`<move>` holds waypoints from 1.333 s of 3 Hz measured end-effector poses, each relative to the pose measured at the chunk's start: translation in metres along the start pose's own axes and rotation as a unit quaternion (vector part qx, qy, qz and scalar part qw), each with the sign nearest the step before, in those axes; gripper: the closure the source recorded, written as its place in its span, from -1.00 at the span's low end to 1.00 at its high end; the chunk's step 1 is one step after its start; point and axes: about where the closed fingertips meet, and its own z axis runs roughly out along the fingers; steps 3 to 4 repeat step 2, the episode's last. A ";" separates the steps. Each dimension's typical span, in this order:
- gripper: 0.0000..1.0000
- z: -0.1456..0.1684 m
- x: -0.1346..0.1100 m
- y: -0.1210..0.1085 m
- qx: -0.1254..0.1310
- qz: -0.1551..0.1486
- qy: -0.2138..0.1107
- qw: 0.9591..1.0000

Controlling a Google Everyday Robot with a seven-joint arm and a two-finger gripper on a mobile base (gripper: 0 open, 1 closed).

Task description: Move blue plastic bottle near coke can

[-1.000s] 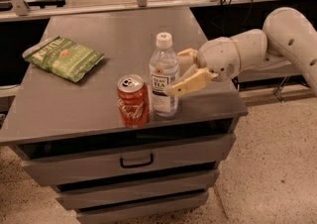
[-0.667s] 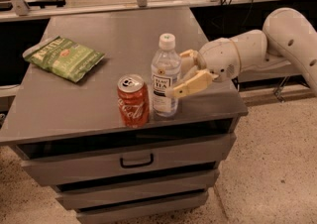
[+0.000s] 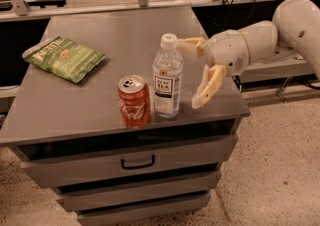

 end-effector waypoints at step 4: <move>-1.00 -0.066 -0.048 -0.008 0.056 -0.031 0.025 0.998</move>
Offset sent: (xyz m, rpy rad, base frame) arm 0.0029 -0.0305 0.0355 -0.0436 -0.0416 -0.0464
